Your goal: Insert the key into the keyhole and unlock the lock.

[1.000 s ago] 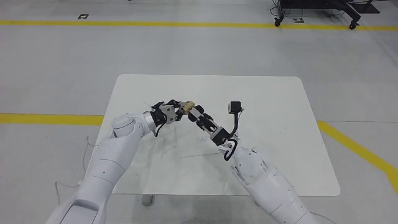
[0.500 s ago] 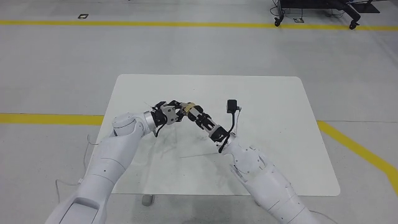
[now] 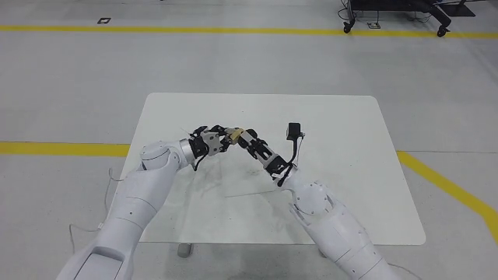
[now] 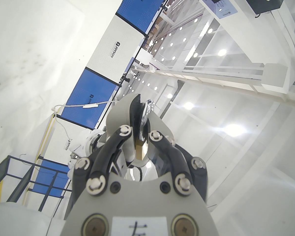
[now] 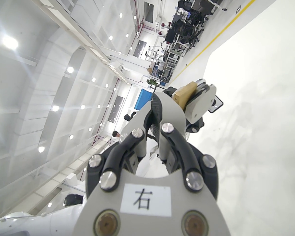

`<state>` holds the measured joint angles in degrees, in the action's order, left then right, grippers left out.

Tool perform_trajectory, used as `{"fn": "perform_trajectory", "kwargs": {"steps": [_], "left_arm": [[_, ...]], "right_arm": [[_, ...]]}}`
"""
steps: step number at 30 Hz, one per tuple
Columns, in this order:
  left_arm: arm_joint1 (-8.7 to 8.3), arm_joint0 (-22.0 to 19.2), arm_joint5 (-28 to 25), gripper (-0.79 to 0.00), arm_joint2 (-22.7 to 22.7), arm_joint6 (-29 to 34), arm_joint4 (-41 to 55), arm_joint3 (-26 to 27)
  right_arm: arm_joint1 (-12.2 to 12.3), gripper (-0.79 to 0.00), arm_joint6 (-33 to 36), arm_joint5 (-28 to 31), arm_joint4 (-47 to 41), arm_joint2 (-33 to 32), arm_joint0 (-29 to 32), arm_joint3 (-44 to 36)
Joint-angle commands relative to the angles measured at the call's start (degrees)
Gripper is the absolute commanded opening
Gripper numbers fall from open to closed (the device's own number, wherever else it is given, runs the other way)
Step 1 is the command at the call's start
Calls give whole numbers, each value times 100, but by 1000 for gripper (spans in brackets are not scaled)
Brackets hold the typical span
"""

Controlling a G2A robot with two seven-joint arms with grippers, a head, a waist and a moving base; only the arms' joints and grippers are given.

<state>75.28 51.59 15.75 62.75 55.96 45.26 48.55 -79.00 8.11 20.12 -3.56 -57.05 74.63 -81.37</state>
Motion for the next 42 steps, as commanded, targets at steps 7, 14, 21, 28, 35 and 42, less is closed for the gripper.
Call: {"fn": "perform_trajectory", "kwargs": {"steps": [7, 14, 21, 28, 35, 42], "left_arm": [[-33, 89, -903, -785, 24, -452, -535, 275], [-53, 288, -1374, -785, 73, -420, -646, 635], [-79, 313, -1596, -785, 78, -306, -886, 707], [-83, 330, -1563, -785, 85, -279, -907, 738], [-87, 344, -1559, -785, 95, -216, -908, 755], [-88, 343, -1585, -785, 86, -155, -937, 758]], "right_arm": [[75, -523, 421, 38, -495, -345, 345, -405], [120, -471, 1082, -965, -1320, -529, 486, -560], [97, -557, 1287, -1264, -1883, -561, 412, -417], [80, -573, 1444, -1328, -2185, -553, 381, -389], [60, -696, 1642, -1421, -2401, -487, 310, -281], [44, -785, 1641, -1448, -2574, -490, 293, -225]]}}
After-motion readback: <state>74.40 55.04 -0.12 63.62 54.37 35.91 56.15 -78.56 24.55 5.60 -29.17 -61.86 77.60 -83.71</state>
